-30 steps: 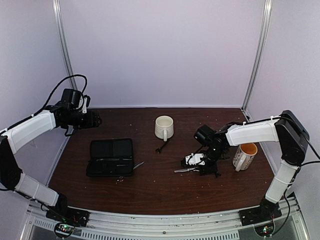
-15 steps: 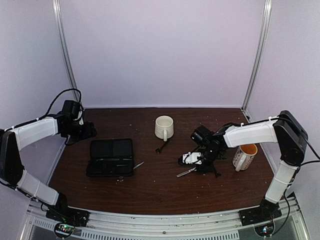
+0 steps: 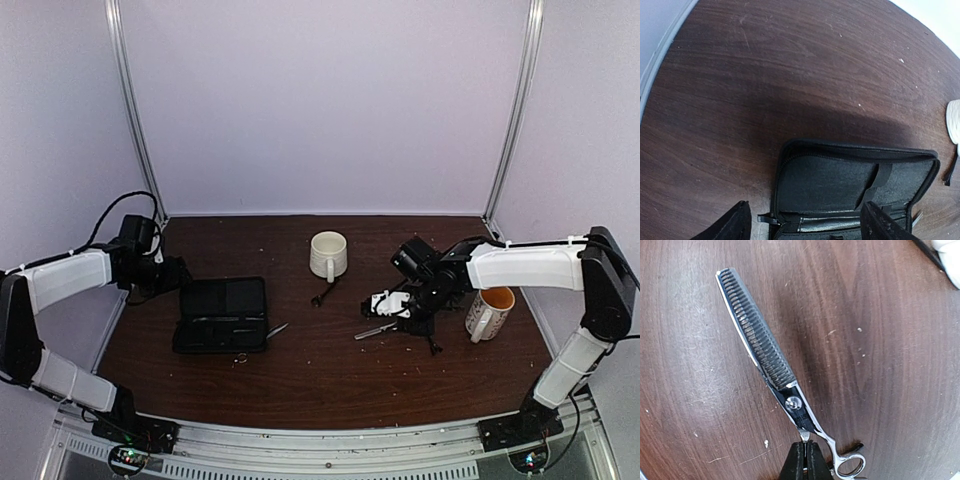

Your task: Sort the hair-cutting tools

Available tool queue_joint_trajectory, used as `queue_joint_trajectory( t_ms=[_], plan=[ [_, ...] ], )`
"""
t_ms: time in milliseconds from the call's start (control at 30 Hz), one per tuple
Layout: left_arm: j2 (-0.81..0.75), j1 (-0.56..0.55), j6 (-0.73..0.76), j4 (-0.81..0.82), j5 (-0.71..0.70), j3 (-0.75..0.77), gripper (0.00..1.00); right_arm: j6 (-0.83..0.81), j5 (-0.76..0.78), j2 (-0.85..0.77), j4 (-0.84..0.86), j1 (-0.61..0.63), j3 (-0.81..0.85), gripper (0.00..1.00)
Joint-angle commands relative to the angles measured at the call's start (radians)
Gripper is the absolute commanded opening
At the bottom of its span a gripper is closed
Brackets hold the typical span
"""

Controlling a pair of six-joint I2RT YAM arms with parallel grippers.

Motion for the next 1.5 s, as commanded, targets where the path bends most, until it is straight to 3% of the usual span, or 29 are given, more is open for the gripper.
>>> queue_joint_trajectory(
  t_ms=[0,133,300,433,633,733,1167,1367,1467],
  plan=[
    [-0.088,0.013,-0.022,0.117,0.118,-0.065,0.78,0.032,-0.011,-0.034,-0.015,0.003,0.036,0.00],
    [-0.142,0.023,-0.055,0.110,0.114,-0.119,0.81,0.044,-0.025,-0.041,-0.012,0.003,0.039,0.00],
    [-0.101,0.059,-0.061,0.054,0.060,-0.149,0.74,0.049,-0.038,-0.049,-0.020,0.003,0.060,0.00],
    [-0.039,0.059,-0.051,0.067,0.075,-0.154,0.67,0.048,-0.027,-0.066,-0.020,0.003,0.062,0.00],
    [0.050,0.059,-0.067,0.138,0.083,-0.141,0.70,0.054,-0.025,-0.066,-0.021,0.001,0.075,0.00],
    [0.106,0.059,-0.073,0.136,0.057,-0.104,0.67,0.056,-0.025,-0.069,-0.021,0.001,0.074,0.00],
    [0.200,0.060,-0.051,0.183,0.038,-0.047,0.19,0.064,-0.020,-0.080,-0.014,0.001,0.056,0.00],
    [0.230,0.059,-0.038,0.164,0.037,-0.022,0.12,0.063,-0.025,-0.067,-0.014,0.001,0.071,0.00],
    [0.248,0.059,-0.030,0.165,0.041,-0.018,0.03,0.063,-0.028,-0.064,-0.013,0.001,0.073,0.00]
  ],
)
